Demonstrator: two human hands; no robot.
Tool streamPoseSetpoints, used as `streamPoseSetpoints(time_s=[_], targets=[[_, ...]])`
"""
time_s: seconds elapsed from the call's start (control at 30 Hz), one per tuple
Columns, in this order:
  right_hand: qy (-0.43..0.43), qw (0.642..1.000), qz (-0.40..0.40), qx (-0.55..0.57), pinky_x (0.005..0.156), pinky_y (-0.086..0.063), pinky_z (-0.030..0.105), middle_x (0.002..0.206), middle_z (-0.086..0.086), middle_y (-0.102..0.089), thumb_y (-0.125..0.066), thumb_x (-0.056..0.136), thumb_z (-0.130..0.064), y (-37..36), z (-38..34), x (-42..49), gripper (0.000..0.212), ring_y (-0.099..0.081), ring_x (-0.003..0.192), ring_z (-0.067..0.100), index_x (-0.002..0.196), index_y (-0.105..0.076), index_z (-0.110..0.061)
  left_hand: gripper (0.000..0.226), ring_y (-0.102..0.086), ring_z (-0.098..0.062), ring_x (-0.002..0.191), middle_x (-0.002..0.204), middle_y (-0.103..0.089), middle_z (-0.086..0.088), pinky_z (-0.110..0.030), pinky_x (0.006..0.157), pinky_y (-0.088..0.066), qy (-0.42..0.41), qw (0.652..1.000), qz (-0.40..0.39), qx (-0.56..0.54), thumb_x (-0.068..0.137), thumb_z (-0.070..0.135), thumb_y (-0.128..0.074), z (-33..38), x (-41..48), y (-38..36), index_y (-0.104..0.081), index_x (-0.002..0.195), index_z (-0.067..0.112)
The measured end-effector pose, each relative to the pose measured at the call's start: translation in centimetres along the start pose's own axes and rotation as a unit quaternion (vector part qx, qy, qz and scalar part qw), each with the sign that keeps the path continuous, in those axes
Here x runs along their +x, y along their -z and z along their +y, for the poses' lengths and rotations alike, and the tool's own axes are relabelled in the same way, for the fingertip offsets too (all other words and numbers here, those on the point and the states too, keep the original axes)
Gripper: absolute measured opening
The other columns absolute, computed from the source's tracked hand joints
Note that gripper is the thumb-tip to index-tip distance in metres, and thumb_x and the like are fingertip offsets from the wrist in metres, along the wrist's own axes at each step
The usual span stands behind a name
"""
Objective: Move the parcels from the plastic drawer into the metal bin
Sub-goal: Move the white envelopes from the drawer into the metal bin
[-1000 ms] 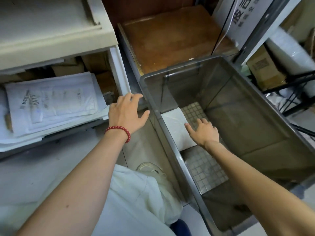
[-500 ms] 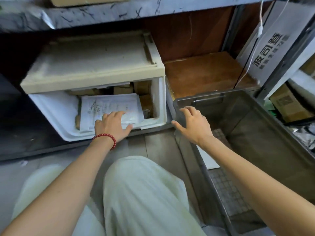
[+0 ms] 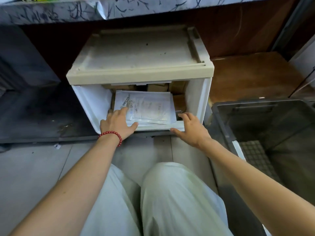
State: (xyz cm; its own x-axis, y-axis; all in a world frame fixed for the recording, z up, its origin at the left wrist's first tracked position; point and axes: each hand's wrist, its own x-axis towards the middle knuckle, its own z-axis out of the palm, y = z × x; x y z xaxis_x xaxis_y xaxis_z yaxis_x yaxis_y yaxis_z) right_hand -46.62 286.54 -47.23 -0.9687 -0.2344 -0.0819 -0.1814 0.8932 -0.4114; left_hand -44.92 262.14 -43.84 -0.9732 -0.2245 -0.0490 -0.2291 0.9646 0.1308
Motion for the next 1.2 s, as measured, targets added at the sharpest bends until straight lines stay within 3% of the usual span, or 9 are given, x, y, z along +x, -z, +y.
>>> streamPoseSetpoints(time_s=[0.33,0.53,0.77,0.93,1.2], targets=[[-0.037,0.997,-0.059,0.031,0.111,-0.032,0.042,0.155,0.007,-0.029,-0.054,0.092,-0.05,-2.9,-0.7,7.4,0.075,-0.028,0.141,0.027,0.151,-0.023,-0.016,0.079,-0.046,-0.031,0.124,0.138,-0.05,-0.004,-0.038,0.089,-0.042,0.002,0.999,-0.048,0.023,0.086,0.058,-0.052,-1.3,6.5,-4.2,-0.019,0.15,0.025],[-0.078,0.989,-0.084,0.091,0.109,-0.037,0.043,0.151,0.014,-0.036,-0.062,0.089,-0.048,-5.0,-0.8,10.1,0.083,-0.036,0.137,0.032,0.151,-0.018,-0.014,0.085,-0.042,-0.031,0.13,0.144,-0.042,-0.01,-0.044,0.108,-0.034,0.024,0.998,-0.048,-0.034,0.081,0.059,-0.058,-1.2,9.1,-6.3,-0.024,0.149,0.021],[-0.133,0.962,-0.035,0.238,0.107,-0.037,0.037,0.149,0.012,-0.039,-0.07,0.085,-0.04,-5.9,-1.2,10.2,0.082,-0.042,0.133,0.031,0.149,-0.026,-0.014,0.084,-0.04,-0.032,0.13,0.148,-0.029,-0.014,-0.045,0.1,-0.043,0.015,0.994,-0.058,-0.093,0.082,0.047,-0.067,0.4,8.9,-6.2,-0.023,0.148,0.021],[-0.105,0.962,-0.017,0.25,0.108,-0.04,0.039,0.149,0.009,-0.039,-0.076,0.08,-0.037,-5.4,-1.1,8.3,0.086,-0.044,0.131,0.028,0.148,-0.029,-0.018,0.076,-0.047,-0.028,0.121,0.139,-0.035,-0.008,-0.039,0.092,-0.047,0.005,0.992,-0.046,-0.114,0.08,0.043,-0.07,0.1,7.4,-4.8,-0.032,0.144,0.029],[-0.045,0.968,0.005,0.247,0.11,-0.038,0.04,0.154,0.001,-0.033,-0.081,0.074,-0.039,-3.1,-2.1,3.7,0.094,-0.04,0.135,0.023,0.15,-0.028,-0.021,0.08,-0.046,-0.026,0.124,0.139,-0.039,-0.005,-0.038,0.095,-0.044,-0.008,0.991,-0.033,-0.131,0.072,0.045,-0.078,-1.5,3.1,-1.2,-0.039,0.14,0.033]])
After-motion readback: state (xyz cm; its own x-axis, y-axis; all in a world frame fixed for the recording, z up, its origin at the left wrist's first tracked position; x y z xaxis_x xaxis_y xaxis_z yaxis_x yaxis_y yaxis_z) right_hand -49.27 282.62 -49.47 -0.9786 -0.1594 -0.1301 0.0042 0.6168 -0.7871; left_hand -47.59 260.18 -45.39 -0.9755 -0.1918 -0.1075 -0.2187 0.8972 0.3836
